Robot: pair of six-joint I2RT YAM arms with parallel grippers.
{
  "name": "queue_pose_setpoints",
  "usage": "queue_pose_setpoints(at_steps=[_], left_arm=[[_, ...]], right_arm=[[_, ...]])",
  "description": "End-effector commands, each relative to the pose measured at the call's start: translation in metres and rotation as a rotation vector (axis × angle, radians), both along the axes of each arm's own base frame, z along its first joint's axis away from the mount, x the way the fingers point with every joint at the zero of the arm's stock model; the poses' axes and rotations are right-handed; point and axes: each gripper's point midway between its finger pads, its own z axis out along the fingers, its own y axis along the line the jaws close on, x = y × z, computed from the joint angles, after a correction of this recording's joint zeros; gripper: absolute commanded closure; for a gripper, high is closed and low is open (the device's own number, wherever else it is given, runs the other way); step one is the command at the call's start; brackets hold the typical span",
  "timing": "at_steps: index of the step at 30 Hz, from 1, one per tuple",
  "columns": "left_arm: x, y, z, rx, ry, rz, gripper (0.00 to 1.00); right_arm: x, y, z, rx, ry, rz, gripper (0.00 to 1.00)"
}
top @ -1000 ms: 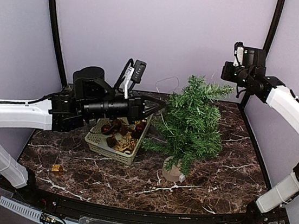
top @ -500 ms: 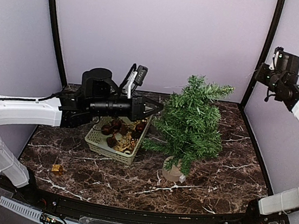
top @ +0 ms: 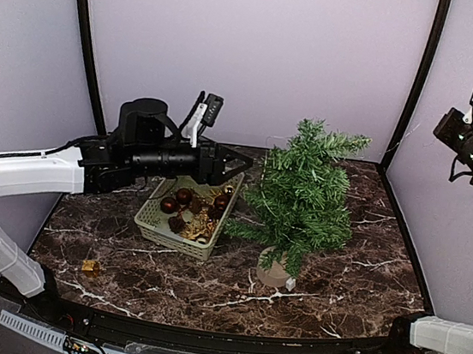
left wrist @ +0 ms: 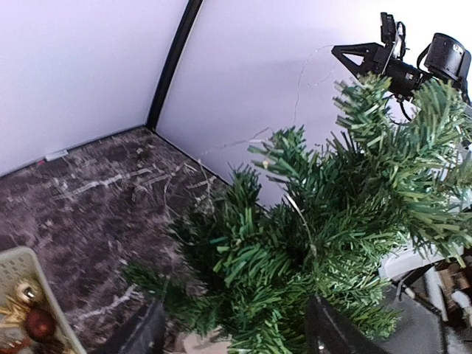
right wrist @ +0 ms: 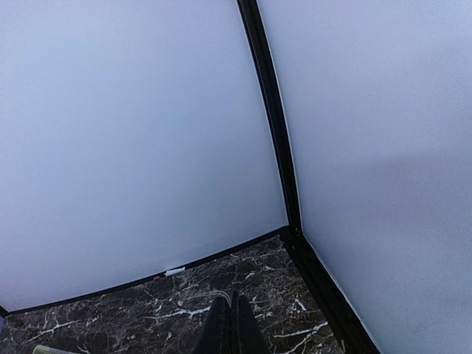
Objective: Decorate the small christmas tree
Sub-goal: Wrap the side of the string light in the gap of the branches.
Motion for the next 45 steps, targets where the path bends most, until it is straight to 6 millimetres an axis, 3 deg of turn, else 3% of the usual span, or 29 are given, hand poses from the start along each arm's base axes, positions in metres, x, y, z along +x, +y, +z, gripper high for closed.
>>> queue_pose_setpoints(at_steps=[1,5,8,10,14,18,21,24,25,26,33,35,36,37,45], left_arm=[[-0.001,0.032,0.047,0.004,-0.14,0.085,0.26],[-0.004,0.04,0.067,0.063,-0.202,0.088,0.16],[-0.008,0.043,0.081,0.081,-0.232,0.074,0.13],[-0.014,0.043,0.102,0.065,-0.261,0.047,0.13],[-0.028,0.035,0.126,0.039,-0.306,-0.045,0.13],[-0.036,0.023,0.136,0.055,-0.346,-0.114,0.15],[-0.04,0.004,0.136,0.106,-0.403,-0.115,0.16],[-0.059,-0.017,0.153,0.113,-0.487,-0.147,0.16],[-0.059,-0.027,0.149,0.122,-0.489,-0.158,0.16],[-0.069,-0.033,0.163,0.098,-0.516,-0.176,0.16],[-0.106,-0.102,0.19,0.054,-0.626,-0.293,0.13],[-0.114,-0.12,0.193,0.038,-0.643,-0.329,0.11],[-0.116,-0.133,0.184,0.048,-0.645,-0.349,0.09],[-0.119,-0.134,0.195,0.023,-0.666,-0.346,0.08],[-0.129,-0.164,0.188,-0.034,-0.754,-0.386,0.03]], right_arm=[[-0.016,0.022,0.001,0.029,0.017,0.146,1.0],[-0.042,0.06,0.007,0.032,-0.019,0.39,1.0],[-0.067,0.066,0.025,0.022,-0.073,0.446,1.0],[-0.082,0.068,0.035,0.007,-0.091,0.471,1.0],[-0.108,0.085,0.05,-0.033,-0.113,0.599,1.0],[-0.131,0.09,0.059,-0.045,-0.134,0.648,1.0],[-0.149,0.103,0.059,-0.045,-0.136,0.742,1.0],[-0.167,0.122,0.056,-0.036,-0.135,0.883,1.0],[-0.171,0.128,0.054,-0.034,-0.13,0.923,1.0],[-0.176,0.133,0.053,-0.03,-0.128,0.965,1.0],[-0.207,0.152,0.054,-0.043,-0.168,1.146,1.0],[-0.218,0.157,0.058,-0.047,-0.196,1.202,1.0],[-0.222,0.159,0.059,-0.048,-0.207,1.223,1.0],[-0.225,0.161,0.06,-0.049,-0.215,1.242,1.0],[-0.226,0.169,0.056,-0.031,-0.222,1.326,1.0]])
